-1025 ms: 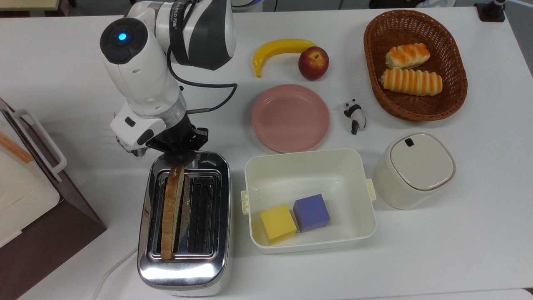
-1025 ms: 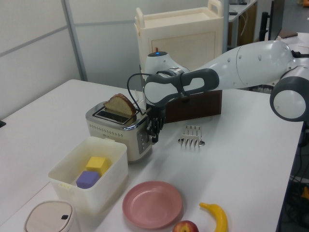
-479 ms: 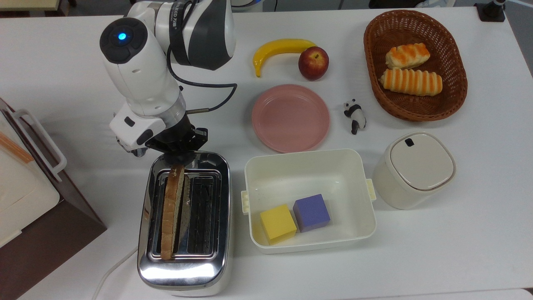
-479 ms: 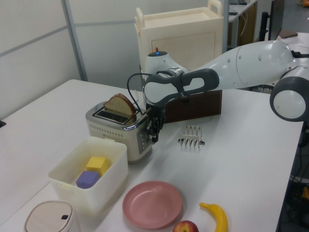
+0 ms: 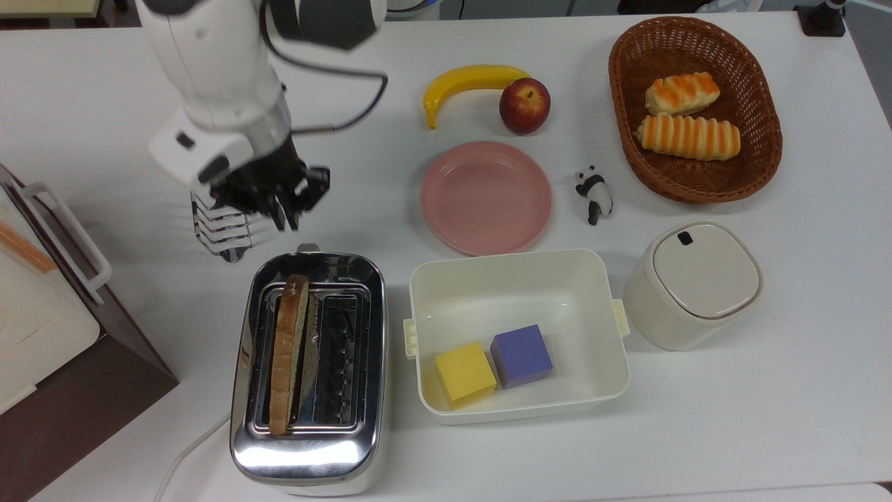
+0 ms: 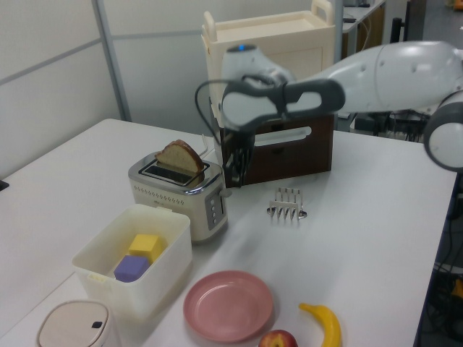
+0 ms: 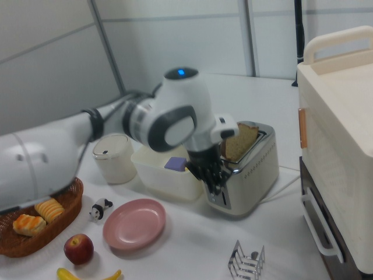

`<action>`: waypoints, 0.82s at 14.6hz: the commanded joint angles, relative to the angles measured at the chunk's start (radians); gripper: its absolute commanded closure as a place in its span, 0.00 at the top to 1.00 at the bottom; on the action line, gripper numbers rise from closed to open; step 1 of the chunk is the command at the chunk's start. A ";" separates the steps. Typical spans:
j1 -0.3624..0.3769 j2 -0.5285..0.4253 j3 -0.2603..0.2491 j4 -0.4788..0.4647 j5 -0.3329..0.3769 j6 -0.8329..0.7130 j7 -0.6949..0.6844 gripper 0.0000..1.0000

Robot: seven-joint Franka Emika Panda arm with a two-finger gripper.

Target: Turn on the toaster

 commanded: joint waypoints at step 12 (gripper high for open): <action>0.004 -0.174 -0.015 0.008 -0.081 -0.273 -0.003 1.00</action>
